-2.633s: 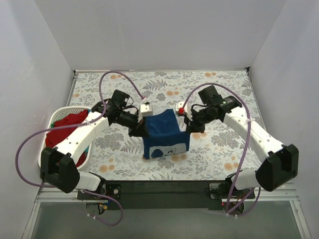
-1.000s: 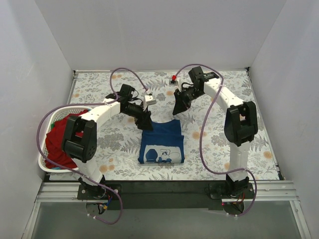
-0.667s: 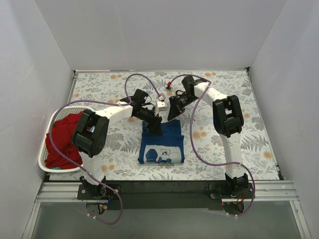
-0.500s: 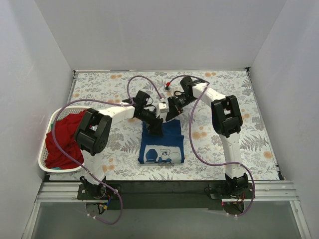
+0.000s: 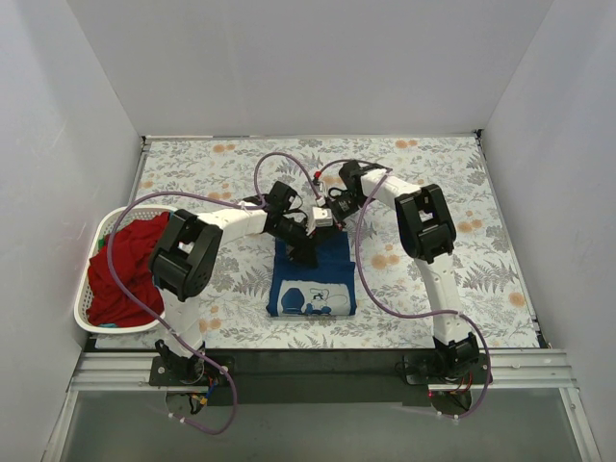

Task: Fold and stack the t-shirts
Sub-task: Fold the tshirt

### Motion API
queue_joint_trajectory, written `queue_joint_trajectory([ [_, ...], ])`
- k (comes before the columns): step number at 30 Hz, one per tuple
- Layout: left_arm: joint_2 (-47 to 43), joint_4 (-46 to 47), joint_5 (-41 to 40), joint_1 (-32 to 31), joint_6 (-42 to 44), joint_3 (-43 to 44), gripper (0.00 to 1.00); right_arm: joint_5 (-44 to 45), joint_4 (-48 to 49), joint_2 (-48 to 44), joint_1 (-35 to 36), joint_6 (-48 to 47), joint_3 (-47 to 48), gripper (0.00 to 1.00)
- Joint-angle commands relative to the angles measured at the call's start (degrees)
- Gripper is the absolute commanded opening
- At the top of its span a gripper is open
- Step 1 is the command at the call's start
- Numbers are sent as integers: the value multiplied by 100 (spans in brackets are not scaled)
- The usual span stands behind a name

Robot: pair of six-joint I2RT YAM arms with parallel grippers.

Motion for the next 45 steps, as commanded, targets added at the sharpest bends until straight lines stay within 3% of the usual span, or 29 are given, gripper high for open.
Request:
queue_joint_trajectory([
  [1,-188,-25,46,-46,88,-34,22,-136,92,102,78,-81,11,14],
  [5,-407,63,-103,-99,149,-122,8,-74,163,313,105,6,2,13],
  [6,-486,115,-148,-116,184,-157,1,-57,154,392,105,15,11,13],
  [7,-618,142,-209,-143,219,-218,0,-22,154,418,96,15,20,13],
  [17,-1155,537,-596,-169,597,-131,0,-39,84,691,113,103,134,13],
  [32,-803,1890,-939,279,764,-25,0,-92,84,595,105,24,116,14],
  [38,-1067,3032,-966,279,825,-763,0,-153,84,577,78,24,143,14],
  [45,-1602,2884,-527,279,1221,-1237,0,-22,75,138,17,129,257,16],
])
